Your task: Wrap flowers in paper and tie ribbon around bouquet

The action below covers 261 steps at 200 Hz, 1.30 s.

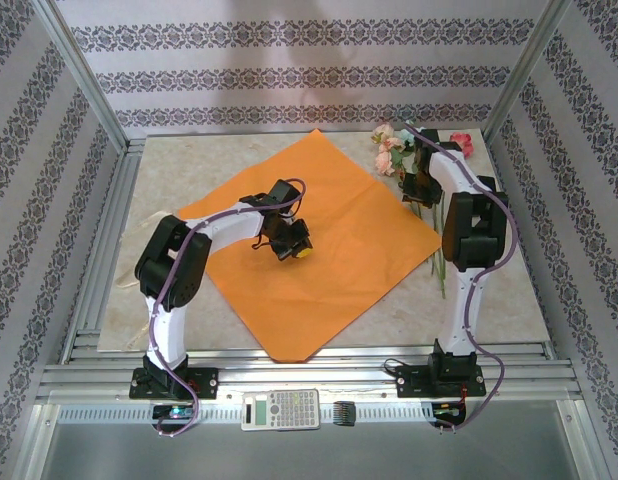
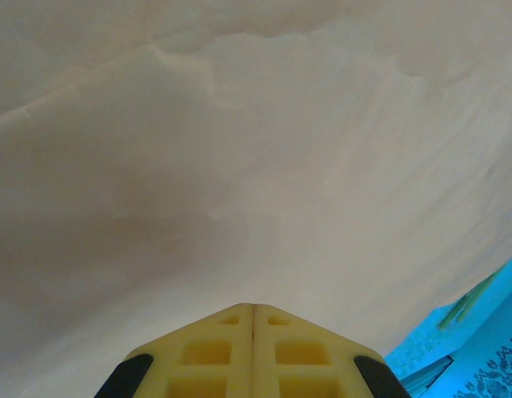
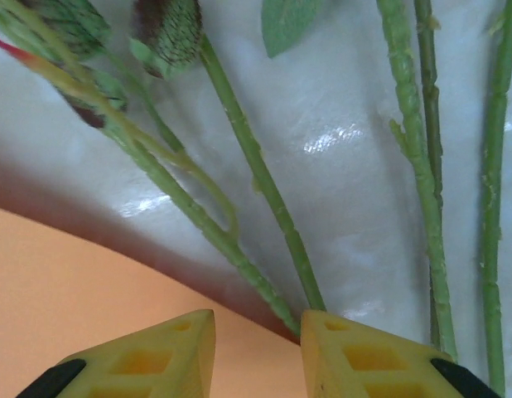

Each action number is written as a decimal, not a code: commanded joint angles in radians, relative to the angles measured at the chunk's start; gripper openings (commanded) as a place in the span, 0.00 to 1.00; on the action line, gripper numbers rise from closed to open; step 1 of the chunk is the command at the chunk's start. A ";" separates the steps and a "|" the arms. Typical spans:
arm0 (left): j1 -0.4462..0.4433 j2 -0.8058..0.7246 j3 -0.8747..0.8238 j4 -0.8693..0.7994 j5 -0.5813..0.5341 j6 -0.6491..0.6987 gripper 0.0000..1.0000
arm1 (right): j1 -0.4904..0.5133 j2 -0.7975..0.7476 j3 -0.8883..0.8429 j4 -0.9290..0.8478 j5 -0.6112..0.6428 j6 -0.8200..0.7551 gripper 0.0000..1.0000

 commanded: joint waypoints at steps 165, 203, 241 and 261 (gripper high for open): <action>0.104 -0.026 0.011 -0.103 0.025 0.149 0.00 | -0.117 -0.027 0.034 -0.051 0.100 -0.015 0.33; 0.104 -0.027 -0.009 -0.075 0.030 0.137 0.00 | -0.120 -0.002 0.056 -0.065 0.112 -0.026 0.31; 0.104 -0.022 -0.017 -0.063 0.039 0.126 0.00 | -0.102 0.035 0.081 -0.064 0.099 -0.049 0.27; 0.104 -0.020 -0.011 -0.067 0.040 0.127 0.00 | -0.102 0.057 0.094 -0.083 0.096 -0.044 0.28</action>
